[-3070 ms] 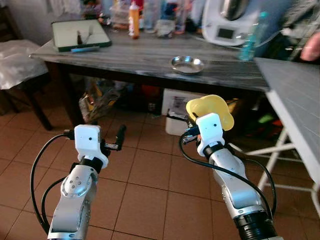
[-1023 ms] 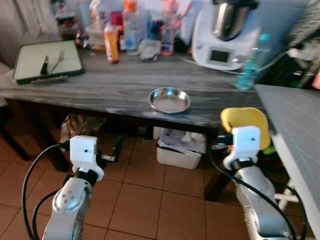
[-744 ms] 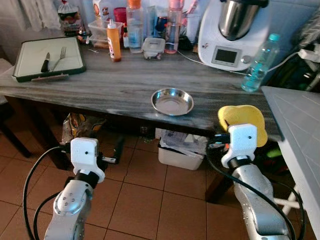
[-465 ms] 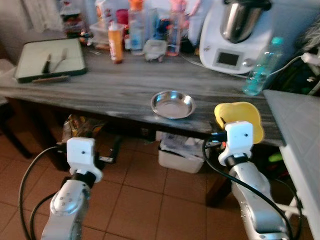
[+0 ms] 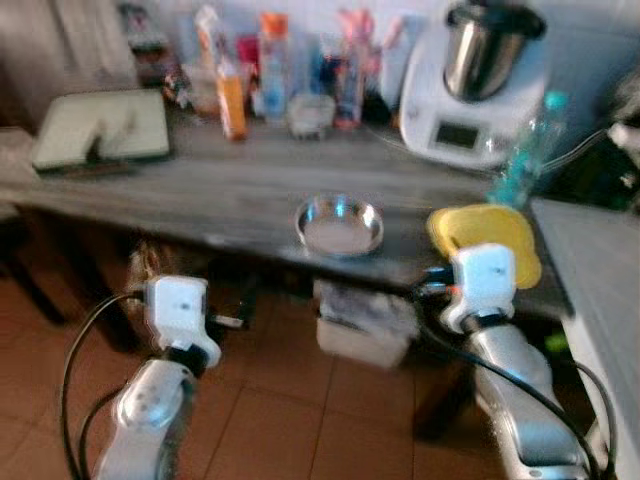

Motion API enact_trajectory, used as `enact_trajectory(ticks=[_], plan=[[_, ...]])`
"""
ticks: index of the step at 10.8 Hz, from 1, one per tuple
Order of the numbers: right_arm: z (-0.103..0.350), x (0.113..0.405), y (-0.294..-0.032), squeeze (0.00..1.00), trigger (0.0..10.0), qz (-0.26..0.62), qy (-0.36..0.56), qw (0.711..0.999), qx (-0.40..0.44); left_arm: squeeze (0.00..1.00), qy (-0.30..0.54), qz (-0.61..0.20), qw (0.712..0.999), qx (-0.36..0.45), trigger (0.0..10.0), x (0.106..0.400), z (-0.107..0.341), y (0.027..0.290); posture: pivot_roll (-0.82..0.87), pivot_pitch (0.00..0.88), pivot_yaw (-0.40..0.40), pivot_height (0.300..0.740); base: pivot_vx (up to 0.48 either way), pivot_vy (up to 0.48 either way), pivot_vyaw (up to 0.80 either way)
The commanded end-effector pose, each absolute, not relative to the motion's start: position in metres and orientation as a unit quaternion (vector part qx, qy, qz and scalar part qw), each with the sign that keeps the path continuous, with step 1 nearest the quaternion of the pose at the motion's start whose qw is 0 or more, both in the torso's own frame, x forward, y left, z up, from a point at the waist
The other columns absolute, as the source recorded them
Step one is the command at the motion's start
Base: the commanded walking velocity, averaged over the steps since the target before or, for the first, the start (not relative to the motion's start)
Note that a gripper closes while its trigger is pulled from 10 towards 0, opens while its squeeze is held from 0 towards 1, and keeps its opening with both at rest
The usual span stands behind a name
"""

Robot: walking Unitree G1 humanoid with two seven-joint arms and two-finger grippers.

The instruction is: Setting the table

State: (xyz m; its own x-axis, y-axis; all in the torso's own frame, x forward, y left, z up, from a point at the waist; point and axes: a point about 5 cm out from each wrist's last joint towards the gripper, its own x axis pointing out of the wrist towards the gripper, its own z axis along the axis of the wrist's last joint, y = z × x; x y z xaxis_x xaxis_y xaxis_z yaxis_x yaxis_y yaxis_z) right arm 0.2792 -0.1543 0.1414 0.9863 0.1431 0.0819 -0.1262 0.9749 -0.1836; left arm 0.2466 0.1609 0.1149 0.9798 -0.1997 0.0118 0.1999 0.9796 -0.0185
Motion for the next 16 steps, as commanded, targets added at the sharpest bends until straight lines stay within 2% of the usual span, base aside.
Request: enact_trajectory(ticks=[1,16], plan=[[0.148,0.282,-0.145,0.0,10.0,0.078,-0.061,0.991,-0.084,0.0,-0.011,-0.092,0.996,-0.002,10.0,0.248,0.119,0.166,0.12,0.005,-0.056,0.74,0.307,0.0,0.0],[0.148,0.289,-0.134,0.0,10.0,0.111,-0.066,0.987,-0.099,0.0,-0.009,-0.079,0.997,0.0,10.0,0.246,0.115,0.166,0.14,0.0,-0.094,0.74,0.32,0.0,0.0]])
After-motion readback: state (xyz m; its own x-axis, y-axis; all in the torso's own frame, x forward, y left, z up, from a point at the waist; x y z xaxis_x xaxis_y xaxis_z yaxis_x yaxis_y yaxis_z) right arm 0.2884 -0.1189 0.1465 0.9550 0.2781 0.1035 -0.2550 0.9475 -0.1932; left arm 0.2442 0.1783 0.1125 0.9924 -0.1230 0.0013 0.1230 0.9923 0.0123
